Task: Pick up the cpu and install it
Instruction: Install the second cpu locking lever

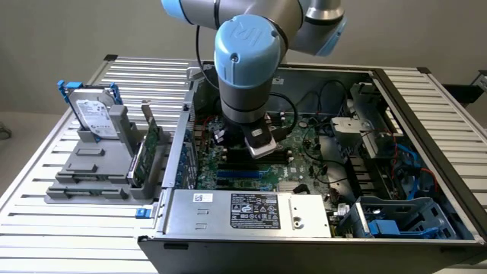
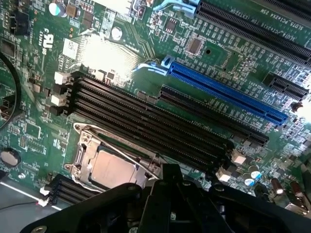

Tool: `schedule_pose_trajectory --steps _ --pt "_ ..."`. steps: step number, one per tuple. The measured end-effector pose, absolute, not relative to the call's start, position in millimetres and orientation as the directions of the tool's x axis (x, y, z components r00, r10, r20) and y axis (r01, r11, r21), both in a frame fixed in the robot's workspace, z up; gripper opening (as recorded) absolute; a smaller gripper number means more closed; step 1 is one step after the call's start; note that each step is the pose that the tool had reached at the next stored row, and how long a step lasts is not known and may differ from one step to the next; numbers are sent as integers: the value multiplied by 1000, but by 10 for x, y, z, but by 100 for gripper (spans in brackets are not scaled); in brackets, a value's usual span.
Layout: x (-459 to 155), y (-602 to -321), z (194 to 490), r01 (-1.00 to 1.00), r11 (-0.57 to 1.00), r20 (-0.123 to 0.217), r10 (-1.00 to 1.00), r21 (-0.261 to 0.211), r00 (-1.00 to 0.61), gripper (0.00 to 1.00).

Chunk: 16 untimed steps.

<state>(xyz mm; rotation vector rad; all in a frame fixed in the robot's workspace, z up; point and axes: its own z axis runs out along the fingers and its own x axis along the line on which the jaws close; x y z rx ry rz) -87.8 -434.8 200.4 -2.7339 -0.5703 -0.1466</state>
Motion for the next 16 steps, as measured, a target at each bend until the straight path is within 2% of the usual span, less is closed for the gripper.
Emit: schedule_pose_trajectory --steps 9,16 --pt "-889 -4248 1993 405 -881 140 381 -244 914 11" --pt "-889 -4229 2007 405 -886 132 384 -225 914 11"
